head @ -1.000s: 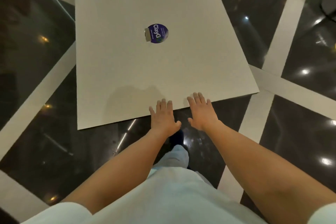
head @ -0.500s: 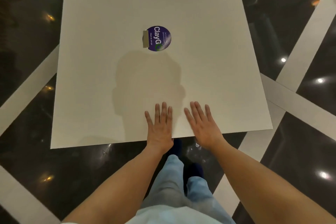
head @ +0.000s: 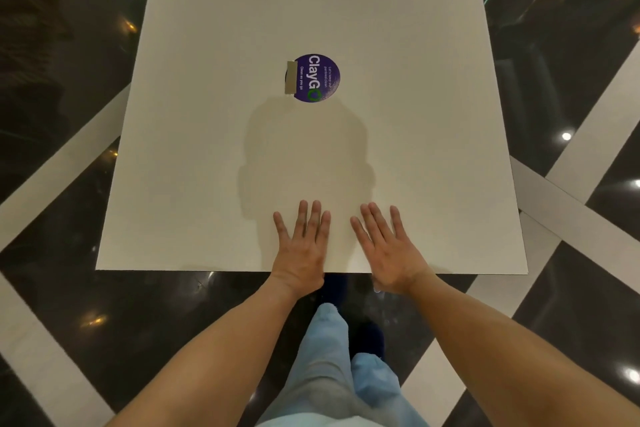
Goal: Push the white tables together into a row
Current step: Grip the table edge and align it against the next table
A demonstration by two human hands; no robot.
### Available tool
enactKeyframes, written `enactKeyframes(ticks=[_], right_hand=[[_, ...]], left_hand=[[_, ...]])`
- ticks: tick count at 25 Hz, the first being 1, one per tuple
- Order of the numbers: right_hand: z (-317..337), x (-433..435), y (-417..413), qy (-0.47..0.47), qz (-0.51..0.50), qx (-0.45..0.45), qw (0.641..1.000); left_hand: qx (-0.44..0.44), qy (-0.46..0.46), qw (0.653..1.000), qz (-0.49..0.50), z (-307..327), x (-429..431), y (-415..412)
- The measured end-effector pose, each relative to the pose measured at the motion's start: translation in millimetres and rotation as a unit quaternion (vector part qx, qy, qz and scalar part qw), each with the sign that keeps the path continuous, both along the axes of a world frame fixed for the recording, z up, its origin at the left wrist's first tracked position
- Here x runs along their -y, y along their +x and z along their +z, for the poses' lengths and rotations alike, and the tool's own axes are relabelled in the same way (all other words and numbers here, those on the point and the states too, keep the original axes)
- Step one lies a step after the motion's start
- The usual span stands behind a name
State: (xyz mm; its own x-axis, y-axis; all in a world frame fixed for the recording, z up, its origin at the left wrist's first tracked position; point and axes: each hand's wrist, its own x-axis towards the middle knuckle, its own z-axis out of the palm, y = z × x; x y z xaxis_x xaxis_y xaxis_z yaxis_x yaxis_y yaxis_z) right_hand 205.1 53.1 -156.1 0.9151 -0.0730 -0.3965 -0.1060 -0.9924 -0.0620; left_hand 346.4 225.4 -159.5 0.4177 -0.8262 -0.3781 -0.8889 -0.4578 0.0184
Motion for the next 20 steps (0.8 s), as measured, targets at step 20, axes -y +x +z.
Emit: enactKeyframes(ticks=[20], right_hand=[[17.5, -15.8, 10.7, -0.042, -0.017, -0.052, 0.998]], left_hand=[[-0.021, 0.024, 0.998, -0.053, 7.5, -48.4, 50.7]])
